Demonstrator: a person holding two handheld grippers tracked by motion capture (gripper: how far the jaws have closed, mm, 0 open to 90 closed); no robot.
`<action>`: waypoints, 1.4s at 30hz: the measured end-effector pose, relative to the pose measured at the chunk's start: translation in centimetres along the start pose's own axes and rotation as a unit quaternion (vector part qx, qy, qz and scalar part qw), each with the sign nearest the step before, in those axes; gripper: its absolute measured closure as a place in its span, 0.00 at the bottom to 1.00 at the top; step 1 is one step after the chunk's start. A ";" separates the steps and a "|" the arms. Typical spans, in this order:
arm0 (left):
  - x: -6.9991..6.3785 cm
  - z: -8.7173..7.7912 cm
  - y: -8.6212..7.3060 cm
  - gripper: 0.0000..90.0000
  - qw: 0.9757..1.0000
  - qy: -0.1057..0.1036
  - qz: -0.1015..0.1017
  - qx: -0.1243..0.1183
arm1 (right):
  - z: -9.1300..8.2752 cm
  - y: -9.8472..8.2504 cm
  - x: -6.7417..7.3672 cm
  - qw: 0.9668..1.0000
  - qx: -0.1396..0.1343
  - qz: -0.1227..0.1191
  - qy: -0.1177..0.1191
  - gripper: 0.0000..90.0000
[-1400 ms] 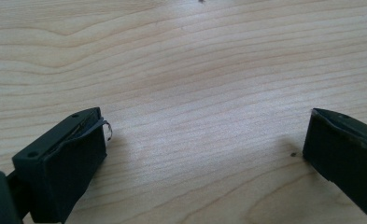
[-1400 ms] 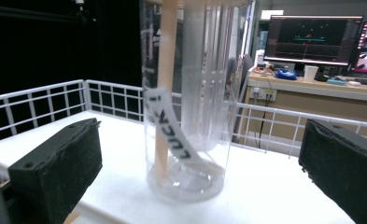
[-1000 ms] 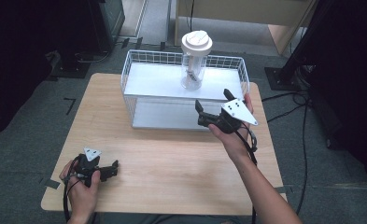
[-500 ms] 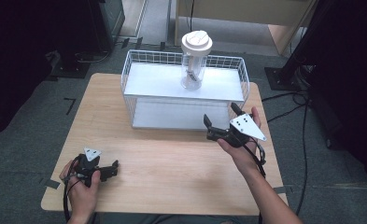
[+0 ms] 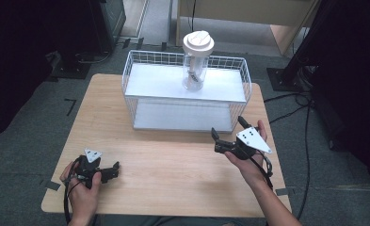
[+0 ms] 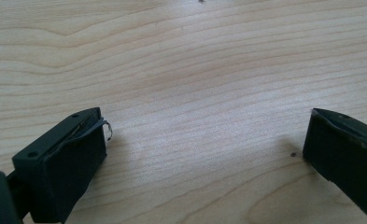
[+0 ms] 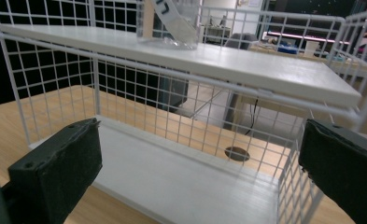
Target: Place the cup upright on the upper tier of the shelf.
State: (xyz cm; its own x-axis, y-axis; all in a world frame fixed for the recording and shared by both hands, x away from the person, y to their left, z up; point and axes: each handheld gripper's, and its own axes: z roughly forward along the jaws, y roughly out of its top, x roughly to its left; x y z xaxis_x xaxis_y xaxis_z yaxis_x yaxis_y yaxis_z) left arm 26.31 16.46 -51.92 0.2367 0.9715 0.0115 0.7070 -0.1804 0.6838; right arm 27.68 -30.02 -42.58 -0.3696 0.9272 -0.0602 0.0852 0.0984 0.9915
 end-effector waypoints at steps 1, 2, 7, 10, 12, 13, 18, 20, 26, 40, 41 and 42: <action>0.0 0.0 0.0 0.00 1.000 0.000 -0.001 -0.001 | -0.1 -0.2 -0.2 1.000 0.003 0.000 -0.001 0.00; 0.0 0.0 0.0 0.00 1.000 0.000 0.000 0.000 | -0.4 -0.7 -0.5 1.000 0.007 0.008 -0.005 0.00; 0.0 0.0 0.0 0.00 1.000 0.000 0.000 0.000 | -0.8 -1.6 -1.1 1.000 0.014 0.012 -0.010 0.00; 0.0 0.0 0.0 0.00 1.000 0.000 -0.001 0.000 | -1.2 -2.6 -1.5 0.999 0.026 0.017 -0.015 0.00; 0.0 0.0 0.0 0.00 1.000 0.000 -0.001 0.000 | -1.4 -3.1 -1.7 0.999 0.032 0.017 -0.018 0.00; 0.0 0.0 0.0 0.00 1.000 0.000 -0.001 0.000 | -1.5 -3.3 -1.9 0.999 0.035 0.018 -0.020 0.00; 0.0 0.0 0.0 0.00 1.000 0.000 -0.001 0.000 | -2.0 -4.6 -2.1 0.998 0.053 0.020 -0.024 0.00; 0.0 0.0 0.0 0.00 1.000 0.000 0.000 0.000 | -2.2 -5.3 -2.2 0.998 0.061 0.021 -0.023 0.00; 0.0 0.0 0.0 0.00 1.000 0.000 0.000 0.000 | -2.9 -6.9 -2.8 0.996 0.081 0.031 -0.028 0.00; 0.0 0.0 0.0 0.00 1.000 0.000 0.000 0.000 | -5.1 -9.1 -4.7 0.991 0.111 0.044 -0.053 0.00; 0.0 0.0 0.0 0.00 1.000 0.000 0.000 0.000 | -5.5 -9.3 -4.8 0.991 0.114 0.042 -0.055 0.00; 0.0 0.0 0.0 0.00 1.000 0.000 -0.001 0.000 | -5.7 -9.4 -4.9 0.991 0.116 0.044 -0.056 0.00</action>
State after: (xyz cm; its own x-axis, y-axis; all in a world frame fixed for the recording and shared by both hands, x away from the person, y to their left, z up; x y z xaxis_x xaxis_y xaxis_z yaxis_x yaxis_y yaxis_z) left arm 26.31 16.45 -51.92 0.2361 0.9717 0.0107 0.7066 -0.1792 0.6846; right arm 23.45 -37.57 -50.95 -0.2481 0.9687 0.0002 0.3278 0.0837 0.9410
